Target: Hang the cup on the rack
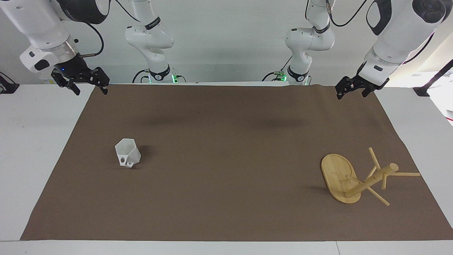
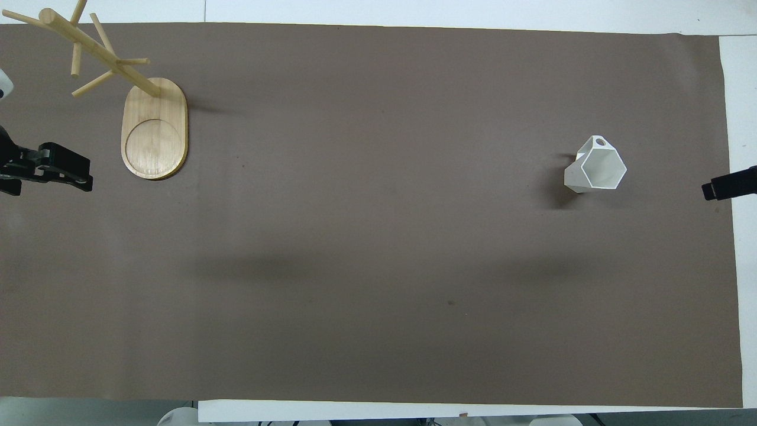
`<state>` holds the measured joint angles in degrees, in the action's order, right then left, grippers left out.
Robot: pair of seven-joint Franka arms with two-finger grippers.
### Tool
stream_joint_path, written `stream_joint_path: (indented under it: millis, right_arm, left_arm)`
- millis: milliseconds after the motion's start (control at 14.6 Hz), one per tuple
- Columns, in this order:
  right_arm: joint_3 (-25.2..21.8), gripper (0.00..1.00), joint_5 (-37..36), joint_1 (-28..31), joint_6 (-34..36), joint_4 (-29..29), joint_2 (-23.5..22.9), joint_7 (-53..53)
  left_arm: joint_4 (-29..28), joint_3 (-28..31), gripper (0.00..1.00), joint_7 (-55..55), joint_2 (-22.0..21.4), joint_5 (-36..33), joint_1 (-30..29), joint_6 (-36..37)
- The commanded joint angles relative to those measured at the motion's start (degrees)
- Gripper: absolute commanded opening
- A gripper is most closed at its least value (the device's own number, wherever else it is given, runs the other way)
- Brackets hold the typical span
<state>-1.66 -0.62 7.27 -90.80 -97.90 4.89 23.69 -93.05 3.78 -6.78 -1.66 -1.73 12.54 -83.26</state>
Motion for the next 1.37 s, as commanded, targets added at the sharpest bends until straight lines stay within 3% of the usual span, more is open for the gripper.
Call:
stream_joint_path:
  millis: [0,343,618,961,1304]
  right_arm:
    - [-0.19,1.0,2.98,3.69,-3.5,-0.1,-3.29,21.05]
    - [-0.19,1.0,19.12,11.61,-10.0,0.17,-13.04,57.72]
    - [-0.19,1.0,34.87,18.99,-9.84,-0.54,-21.39,87.35]
    - [-0.01,1.0,52.7,22.17,-6.6,-1.59,-31.32,109.61]
    - [-0.01,1.0,60.2,23.4,-1.84,-3.43,-38.71,118.24]
  left_arm:
    - [-0.46,-0.18,1.0,0.72,-0.45,-1.17,-0.24,0.47]
    - [-0.46,-0.18,1.0,0.63,-0.45,-1.17,-0.24,0.38]
    - [-0.46,-0.18,1.0,0.72,-0.45,-1.17,-0.24,0.47]
    - [-0.46,-0.18,1.0,0.72,-0.37,-1.17,-0.24,0.38]
    - [-0.46,-0.18,1.0,0.63,-0.45,-1.17,-0.24,0.38]
